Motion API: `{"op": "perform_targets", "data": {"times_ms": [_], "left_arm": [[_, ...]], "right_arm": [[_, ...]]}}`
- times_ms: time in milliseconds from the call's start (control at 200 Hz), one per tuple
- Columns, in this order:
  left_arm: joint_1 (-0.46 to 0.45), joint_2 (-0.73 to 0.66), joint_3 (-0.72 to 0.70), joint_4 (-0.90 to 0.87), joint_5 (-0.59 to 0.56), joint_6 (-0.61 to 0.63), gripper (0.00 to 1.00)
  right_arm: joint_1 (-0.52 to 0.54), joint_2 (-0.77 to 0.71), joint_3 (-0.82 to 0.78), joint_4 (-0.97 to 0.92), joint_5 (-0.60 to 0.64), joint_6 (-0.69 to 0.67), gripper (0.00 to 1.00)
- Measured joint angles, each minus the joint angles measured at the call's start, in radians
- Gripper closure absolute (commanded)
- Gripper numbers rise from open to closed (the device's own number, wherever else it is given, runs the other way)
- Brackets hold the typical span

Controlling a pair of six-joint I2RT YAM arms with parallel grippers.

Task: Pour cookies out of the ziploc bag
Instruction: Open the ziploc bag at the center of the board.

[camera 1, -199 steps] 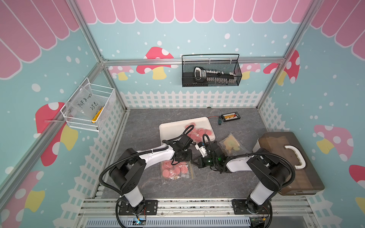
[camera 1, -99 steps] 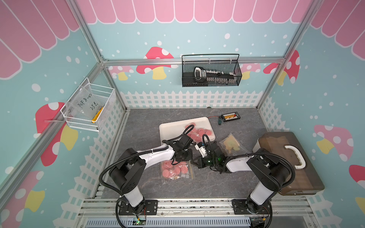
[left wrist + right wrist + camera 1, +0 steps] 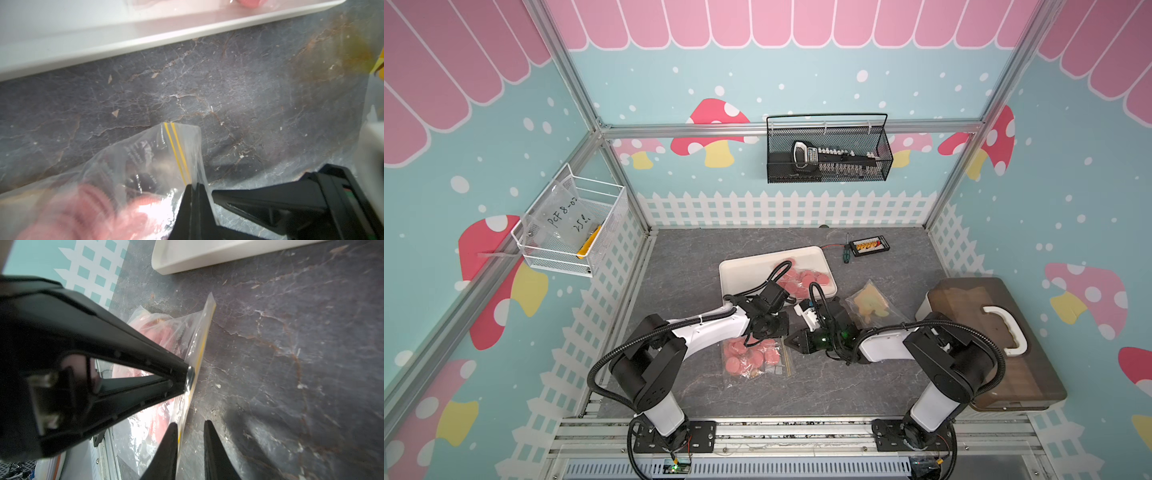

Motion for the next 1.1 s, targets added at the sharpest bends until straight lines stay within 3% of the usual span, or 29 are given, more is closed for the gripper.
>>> {"op": "perform_targets", "data": {"times_ms": [485,740,815,951,1101], "left_arm": [[-0.011,-0.020,0.000,-0.006,0.003,0.000,1.00],[-0.011,-0.023,0.000,-0.007,0.002,0.000,1.00],[-0.011,-0.023,0.000,-0.007,0.002,0.000,0.89],[-0.012,-0.031,-0.004,-0.007,0.003,0.000,0.79],[-0.019,-0.045,-0.007,-0.008,0.003,0.001,0.77]], "right_arm": [[0.000,0.000,0.011,0.010,-0.013,0.006,0.97],[0.000,0.002,0.011,0.026,-0.030,0.012,1.00],[0.000,0.002,0.011,0.030,-0.034,0.012,1.00],[0.000,0.002,0.011,0.032,-0.035,0.013,1.00],[0.001,0.002,0.011,0.032,-0.034,0.012,1.00]]}}
